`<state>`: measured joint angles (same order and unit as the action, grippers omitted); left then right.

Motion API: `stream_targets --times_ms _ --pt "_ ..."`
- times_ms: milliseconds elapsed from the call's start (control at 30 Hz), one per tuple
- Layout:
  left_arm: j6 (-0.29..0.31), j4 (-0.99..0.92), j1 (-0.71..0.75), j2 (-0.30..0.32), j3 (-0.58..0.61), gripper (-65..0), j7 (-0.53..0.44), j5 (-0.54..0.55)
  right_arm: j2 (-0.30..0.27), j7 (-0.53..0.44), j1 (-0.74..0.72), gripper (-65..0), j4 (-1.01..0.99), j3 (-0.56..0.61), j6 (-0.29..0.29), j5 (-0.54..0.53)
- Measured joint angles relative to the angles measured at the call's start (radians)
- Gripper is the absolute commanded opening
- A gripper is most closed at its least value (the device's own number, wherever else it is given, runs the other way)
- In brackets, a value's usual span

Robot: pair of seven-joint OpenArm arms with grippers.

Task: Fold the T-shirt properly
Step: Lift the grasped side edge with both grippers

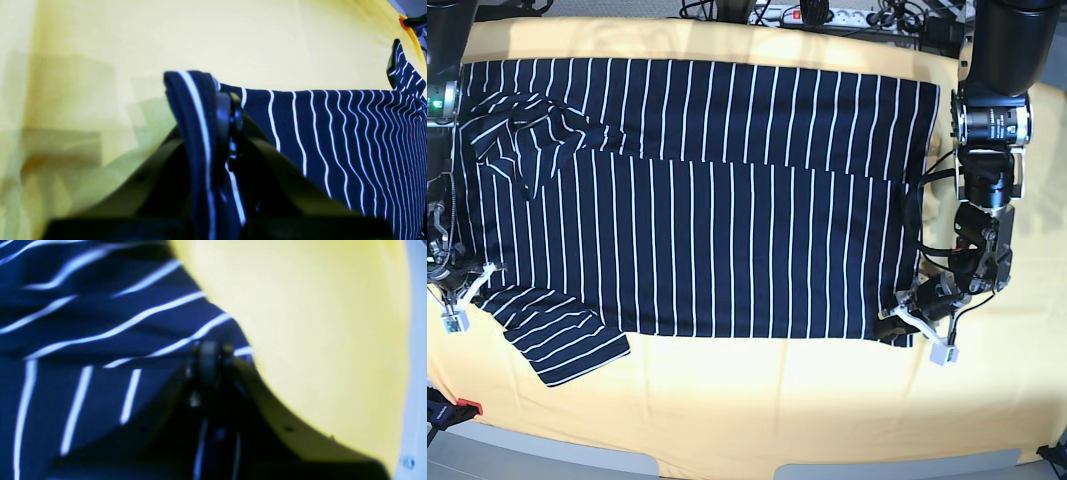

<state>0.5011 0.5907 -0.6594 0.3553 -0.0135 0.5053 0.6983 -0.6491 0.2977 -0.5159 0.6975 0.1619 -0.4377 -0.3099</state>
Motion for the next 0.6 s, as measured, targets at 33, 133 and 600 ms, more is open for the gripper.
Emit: stream_targets --times_ms 33,133,600 --pt "0.0 0.0 0.0 0.0 0.0 -65.0 0.0 0.0 0.002 0.0 0.0 -65.0 0.0 0.0 0.0 0.001" --pt "0.0 0.0 -0.006 -0.001 0.0 -65.0 0.0 0.0 0.003 0.0 0.0 -65.0 0.0 0.0 0.037 0.0" --pt "0.0 0.0 -0.097 0.0 0.103 -65.0 -0.095 -0.123 0.001 0.003 -0.07 -65.0 -0.003 0.0 0.083 0.0"
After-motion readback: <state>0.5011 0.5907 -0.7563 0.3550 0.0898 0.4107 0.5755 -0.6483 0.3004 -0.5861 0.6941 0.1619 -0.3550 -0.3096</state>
